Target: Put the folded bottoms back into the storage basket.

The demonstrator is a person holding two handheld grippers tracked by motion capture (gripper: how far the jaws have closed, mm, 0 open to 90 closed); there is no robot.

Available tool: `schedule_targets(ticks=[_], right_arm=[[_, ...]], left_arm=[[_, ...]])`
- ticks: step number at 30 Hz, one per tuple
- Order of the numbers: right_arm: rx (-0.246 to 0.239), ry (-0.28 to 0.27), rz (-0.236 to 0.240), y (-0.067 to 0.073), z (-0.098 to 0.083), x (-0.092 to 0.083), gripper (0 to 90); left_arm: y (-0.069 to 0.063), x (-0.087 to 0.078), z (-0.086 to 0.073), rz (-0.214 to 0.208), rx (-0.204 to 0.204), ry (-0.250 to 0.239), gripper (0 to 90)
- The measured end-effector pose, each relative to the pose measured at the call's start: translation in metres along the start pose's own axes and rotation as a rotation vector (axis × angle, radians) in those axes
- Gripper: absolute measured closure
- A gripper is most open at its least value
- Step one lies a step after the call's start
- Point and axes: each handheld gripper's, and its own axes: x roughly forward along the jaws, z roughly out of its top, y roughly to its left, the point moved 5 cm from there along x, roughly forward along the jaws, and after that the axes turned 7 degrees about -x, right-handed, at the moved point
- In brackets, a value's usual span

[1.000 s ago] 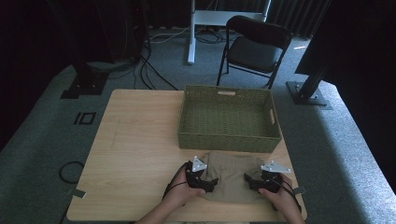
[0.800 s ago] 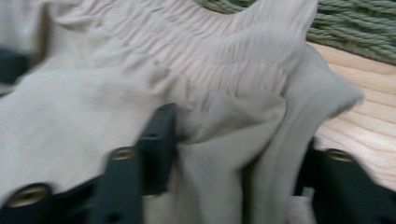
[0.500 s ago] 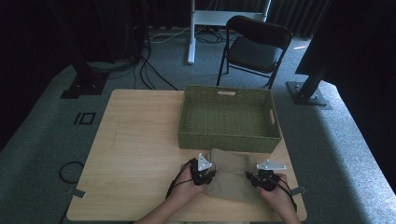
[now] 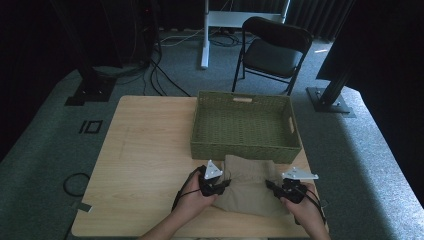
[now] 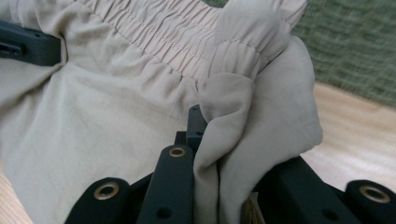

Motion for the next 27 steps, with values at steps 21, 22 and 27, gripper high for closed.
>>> schedule_targets(ticks=[21,22,27], right_arm=[[-0.055,-0.119,0.020,-0.005,0.068,-0.030,79.4],[-0.051,-0.122,0.025,-0.005,0.071,-0.031,79.4],[-0.053,-0.150,0.024,-0.008,0.086,-0.037,79.5]], left_arm=[[0.008,-0.040,0.056,-0.014,0.001,-0.118,75.1],[0.009,-0.042,0.060,-0.014,0.001,-0.122,75.1],[0.011,-0.049,0.078,-0.004,0.018,-0.141,75.0]])
